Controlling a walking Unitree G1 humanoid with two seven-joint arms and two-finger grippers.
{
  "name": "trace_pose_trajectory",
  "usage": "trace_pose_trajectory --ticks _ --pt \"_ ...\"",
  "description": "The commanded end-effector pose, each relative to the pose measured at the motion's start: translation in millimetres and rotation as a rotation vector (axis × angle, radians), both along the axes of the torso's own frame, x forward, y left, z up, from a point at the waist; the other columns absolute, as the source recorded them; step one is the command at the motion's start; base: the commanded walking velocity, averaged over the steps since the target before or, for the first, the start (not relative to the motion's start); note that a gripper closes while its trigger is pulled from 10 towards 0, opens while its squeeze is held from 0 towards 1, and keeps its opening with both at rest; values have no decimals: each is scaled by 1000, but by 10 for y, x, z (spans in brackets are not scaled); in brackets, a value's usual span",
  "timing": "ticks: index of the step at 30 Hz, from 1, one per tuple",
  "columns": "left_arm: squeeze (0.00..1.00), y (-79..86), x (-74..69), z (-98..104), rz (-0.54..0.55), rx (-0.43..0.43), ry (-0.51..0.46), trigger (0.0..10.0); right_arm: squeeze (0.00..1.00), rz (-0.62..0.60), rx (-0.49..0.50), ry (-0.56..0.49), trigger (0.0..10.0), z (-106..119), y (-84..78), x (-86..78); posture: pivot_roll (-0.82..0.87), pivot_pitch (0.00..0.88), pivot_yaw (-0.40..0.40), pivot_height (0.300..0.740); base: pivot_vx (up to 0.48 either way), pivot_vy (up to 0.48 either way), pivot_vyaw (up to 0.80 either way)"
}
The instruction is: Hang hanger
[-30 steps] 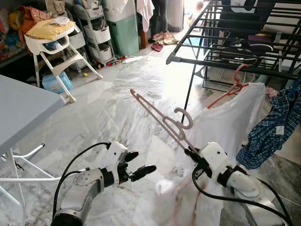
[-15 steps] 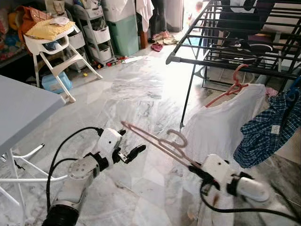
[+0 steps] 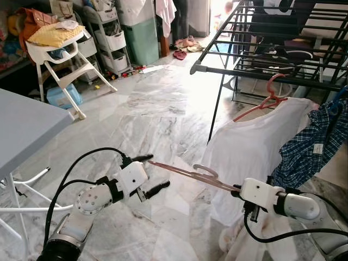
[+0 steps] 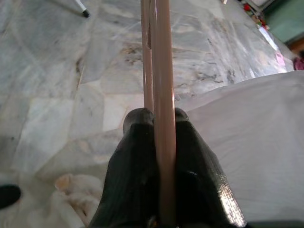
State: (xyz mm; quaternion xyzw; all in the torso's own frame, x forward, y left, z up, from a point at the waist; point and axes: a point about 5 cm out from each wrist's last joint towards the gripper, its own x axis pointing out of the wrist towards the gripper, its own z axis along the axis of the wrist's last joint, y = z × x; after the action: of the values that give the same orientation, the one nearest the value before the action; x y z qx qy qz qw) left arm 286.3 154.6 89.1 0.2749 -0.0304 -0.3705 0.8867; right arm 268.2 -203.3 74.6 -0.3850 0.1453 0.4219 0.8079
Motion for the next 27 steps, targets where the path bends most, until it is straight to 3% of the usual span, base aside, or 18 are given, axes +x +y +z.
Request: trace_pose_trajectory --ticks 1,2,11,16,17,18,19,22,23,24,25,27 --pt "90 124 100 119 87 -2 -82 10000 0 6 18 -76 10000 79 95 92 -132 24 99 740 0 0 0" --pt "0 138 125 142 109 -13 -94 10000 0 -18 27 -96 10000 86 111 127 -130 26 99 740 0 0 0" --pt "0 138 190 206 143 -50 -137 10000 0 -111 -15 -129 10000 20 69 238 -113 25 106 740 0 0 0" --pt "0 13 149 136 8 -24 -72 10000 0 -94 -85 -130 10000 14 -59 275 -105 21 118 740 0 0 0" --pt "588 4 147 132 -13 -14 -65 10000 0 -80 -91 -128 10000 26 -72 275 -106 20 120 740 0 0 0" --pt "588 3 148 130 -25 -7 -62 10000 0 -71 -94 -127 10000 32 -76 277 -107 20 123 740 0 0 0" --pt "1000 2 150 128 -41 4 -57 10000 0 -66 -100 -135 10000 51 -87 290 -108 21 126 740 0 0 0" --pt "1000 -1 158 114 -85 59 -57 10000 0 -35 -100 -141 10000 129 -118 317 -110 19 134 740 0 0 0" --pt "725 0 169 102 -112 99 -60 10000 0 -2 -95 -146 10000 201 -129 341 -112 16 141 740 0 0 0" --pt "94 5 179 102 -115 107 -62 10000 0 21 -89 -141 10000 235 -119 345 -115 15 145 740 0 0 0" --pt "0 7 191 105 -113 106 -60 10000 0 62 -80 -135 10000 275 -96 336 -115 15 145 740 0 0 0" --pt "0 11 205 112 -115 105 -57 10000 0 125 -71 -129 10000 324 -63 317 -115 14 147 740 0 0 0"
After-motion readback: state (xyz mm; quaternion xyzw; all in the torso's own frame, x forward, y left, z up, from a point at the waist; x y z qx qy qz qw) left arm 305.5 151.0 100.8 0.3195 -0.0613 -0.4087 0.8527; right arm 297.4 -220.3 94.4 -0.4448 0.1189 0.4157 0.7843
